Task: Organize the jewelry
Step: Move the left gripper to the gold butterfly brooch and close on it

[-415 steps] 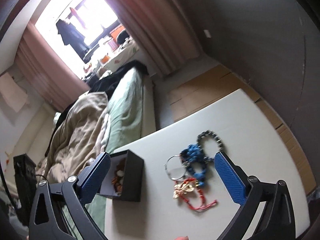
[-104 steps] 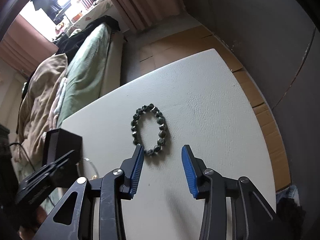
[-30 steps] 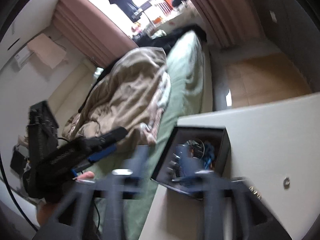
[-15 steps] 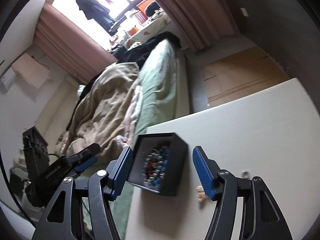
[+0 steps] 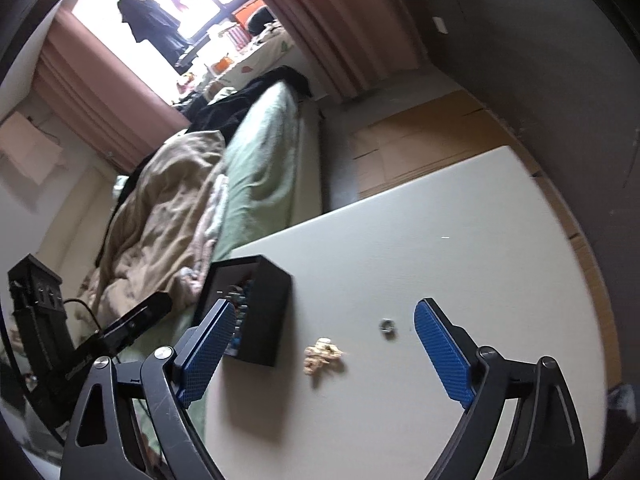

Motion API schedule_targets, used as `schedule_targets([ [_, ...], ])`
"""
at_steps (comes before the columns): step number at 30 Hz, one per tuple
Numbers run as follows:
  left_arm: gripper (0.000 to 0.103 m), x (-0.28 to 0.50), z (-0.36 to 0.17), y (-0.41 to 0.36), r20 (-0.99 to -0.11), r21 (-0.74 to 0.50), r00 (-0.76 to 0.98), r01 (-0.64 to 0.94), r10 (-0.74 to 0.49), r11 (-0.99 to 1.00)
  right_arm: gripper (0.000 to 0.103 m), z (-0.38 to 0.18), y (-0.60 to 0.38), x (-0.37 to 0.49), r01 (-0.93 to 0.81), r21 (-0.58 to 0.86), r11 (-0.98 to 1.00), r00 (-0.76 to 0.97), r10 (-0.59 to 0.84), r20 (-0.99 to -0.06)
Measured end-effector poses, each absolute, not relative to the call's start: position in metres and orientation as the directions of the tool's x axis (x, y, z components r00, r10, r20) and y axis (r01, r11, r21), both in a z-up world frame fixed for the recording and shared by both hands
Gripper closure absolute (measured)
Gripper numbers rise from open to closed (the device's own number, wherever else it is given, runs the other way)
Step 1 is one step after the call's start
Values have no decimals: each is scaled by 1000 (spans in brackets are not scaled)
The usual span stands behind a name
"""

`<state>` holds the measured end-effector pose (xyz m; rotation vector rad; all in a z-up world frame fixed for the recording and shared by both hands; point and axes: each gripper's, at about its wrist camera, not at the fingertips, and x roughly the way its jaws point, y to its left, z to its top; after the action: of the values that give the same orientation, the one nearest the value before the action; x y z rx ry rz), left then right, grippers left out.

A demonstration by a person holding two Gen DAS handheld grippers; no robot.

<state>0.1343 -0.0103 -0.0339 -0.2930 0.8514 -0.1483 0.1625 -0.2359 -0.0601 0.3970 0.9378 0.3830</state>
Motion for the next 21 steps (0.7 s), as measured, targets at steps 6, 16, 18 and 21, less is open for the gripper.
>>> schedule_targets([
  [6, 29, 131, -44, -41, -745, -256, 623, 64, -239, 965, 11, -63, -257, 157, -106, 460, 882, 539, 439, -718],
  [16, 52, 126, -73, -86, -797, -177, 560, 144, -227, 974, 11, -66, -291, 144, -50, 477, 877, 540, 426, -726],
  [18, 58, 127, -79, -92, -807, -160, 549, 154, -219, 975, 11, -65, -297, 142, -45, 479, 877, 544, 424, -724],
  [21, 59, 129, -90, -103, -823, -130, 531, 170, -202, 977, 11, -63, -306, 139, -37, 486, 873, 549, 424, -720],
])
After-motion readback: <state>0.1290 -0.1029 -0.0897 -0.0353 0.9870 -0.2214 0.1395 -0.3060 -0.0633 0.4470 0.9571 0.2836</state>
